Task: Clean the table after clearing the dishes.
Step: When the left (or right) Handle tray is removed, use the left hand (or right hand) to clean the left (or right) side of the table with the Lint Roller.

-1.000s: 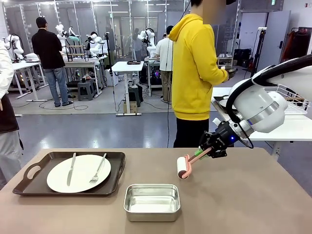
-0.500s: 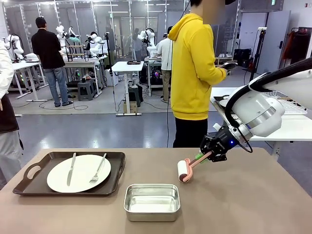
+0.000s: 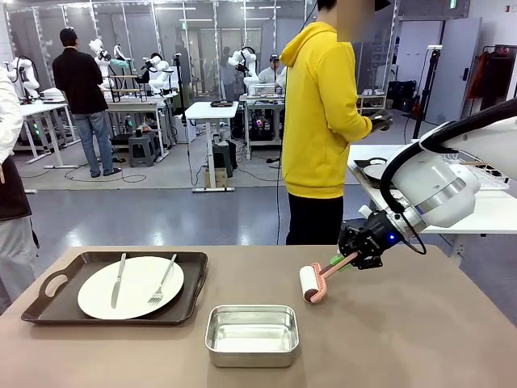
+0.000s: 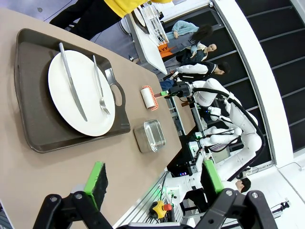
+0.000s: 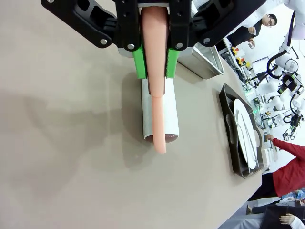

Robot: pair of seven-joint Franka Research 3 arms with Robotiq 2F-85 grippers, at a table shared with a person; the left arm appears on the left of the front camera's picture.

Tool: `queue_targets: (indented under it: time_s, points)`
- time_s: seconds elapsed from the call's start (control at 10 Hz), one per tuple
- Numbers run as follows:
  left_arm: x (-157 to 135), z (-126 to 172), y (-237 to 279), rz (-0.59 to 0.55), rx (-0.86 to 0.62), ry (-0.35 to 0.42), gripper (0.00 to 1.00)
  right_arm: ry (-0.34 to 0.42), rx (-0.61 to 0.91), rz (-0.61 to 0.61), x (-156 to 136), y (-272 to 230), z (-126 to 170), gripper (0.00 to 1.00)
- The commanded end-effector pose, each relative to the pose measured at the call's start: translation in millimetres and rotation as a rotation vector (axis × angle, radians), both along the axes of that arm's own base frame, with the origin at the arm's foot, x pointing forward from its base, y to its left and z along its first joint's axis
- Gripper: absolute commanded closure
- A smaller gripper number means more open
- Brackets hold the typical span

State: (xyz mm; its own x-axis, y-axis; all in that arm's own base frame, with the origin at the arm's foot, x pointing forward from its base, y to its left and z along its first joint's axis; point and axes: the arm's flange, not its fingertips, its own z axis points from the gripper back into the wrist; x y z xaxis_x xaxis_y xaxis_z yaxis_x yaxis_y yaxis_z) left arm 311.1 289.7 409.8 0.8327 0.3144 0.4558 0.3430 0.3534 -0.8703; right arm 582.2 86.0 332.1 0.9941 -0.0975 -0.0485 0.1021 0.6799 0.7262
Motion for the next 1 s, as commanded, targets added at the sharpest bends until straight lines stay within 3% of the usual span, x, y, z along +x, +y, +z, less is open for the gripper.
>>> queue_targets:
  time_s: [0.0, 0.9]
  points:
    - [-2, 1, 1, 0.003, 0.002, -0.006, 0.0, -0.057, -0.072, 0.01, -3, -24, -17, 0.8]
    - [-2, 1, 1, 0.003, 0.002, -0.006, 0.0, -0.103, -0.199, -0.099, -8, -152, -13, 0.8]
